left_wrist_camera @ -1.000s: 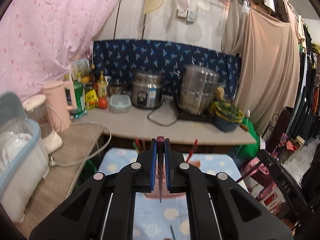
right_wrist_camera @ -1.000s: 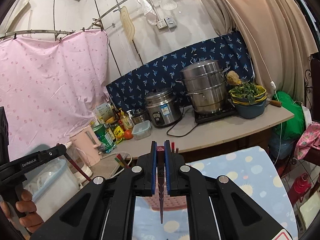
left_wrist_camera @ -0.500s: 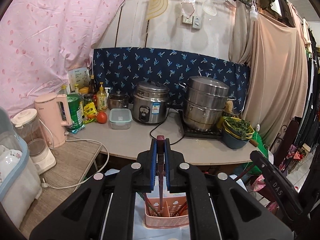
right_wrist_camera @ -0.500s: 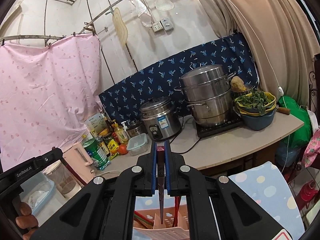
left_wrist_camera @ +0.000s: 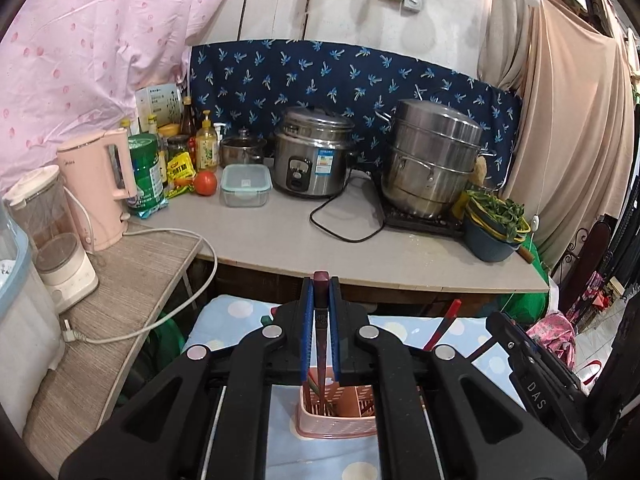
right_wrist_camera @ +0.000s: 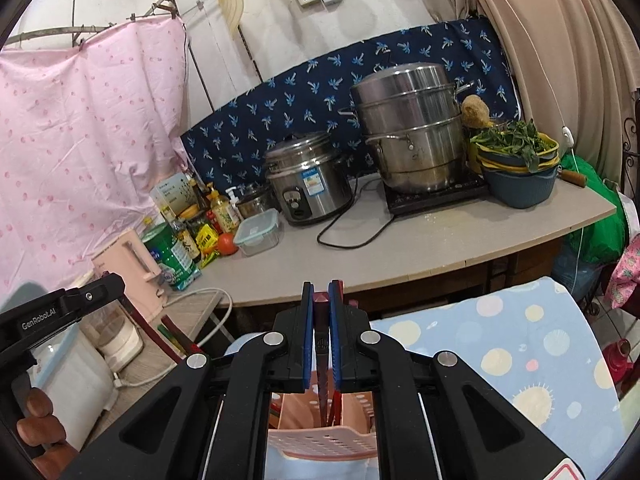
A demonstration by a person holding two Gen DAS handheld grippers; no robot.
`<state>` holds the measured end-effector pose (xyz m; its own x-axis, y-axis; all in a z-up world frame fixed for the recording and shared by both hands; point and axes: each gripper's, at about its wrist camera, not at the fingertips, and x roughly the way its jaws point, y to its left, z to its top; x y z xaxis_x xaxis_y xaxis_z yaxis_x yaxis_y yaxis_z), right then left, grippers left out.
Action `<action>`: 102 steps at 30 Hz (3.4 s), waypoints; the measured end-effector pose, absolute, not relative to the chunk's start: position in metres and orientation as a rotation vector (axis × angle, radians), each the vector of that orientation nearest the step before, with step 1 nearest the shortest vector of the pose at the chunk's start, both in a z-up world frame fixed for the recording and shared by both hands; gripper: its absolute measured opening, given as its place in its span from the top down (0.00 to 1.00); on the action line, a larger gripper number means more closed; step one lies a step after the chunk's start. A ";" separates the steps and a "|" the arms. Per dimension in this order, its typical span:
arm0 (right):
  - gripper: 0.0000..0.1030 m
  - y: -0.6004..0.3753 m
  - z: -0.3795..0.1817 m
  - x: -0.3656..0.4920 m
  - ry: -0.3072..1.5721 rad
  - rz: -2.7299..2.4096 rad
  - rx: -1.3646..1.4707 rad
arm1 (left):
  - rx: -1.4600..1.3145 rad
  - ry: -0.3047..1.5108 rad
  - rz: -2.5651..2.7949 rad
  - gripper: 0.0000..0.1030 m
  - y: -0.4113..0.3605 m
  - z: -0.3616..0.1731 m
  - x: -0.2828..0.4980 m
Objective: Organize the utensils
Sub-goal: 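Lower both chopsticks into the basket and open both tools, then withdraw both tools toward the green chopstick and gold spoon, then grasp the green chopstick with the right tool while the left tool grasps the gold spoon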
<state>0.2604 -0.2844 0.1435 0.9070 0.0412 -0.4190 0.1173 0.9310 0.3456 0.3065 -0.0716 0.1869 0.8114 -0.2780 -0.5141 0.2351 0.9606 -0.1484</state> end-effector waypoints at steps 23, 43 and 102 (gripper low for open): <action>0.66 -0.281 0.158 0.198 0.393 -0.040 0.362 | -0.051 0.561 -0.236 0.71 -0.069 0.174 0.268; 0.65 -0.252 0.104 0.110 0.571 -0.015 0.264 | 0.040 0.658 -0.225 0.71 -0.052 0.118 0.187; 0.93 -0.173 -0.059 -0.028 0.967 0.056 0.156 | 0.146 1.037 -0.221 0.57 -0.020 -0.044 0.055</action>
<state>-0.0277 -0.1734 -0.0590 0.5675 0.1173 -0.8150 0.0217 0.9873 0.1572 0.0553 -0.0204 -0.0442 0.4895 -0.1119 -0.8648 0.2496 0.9682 0.0160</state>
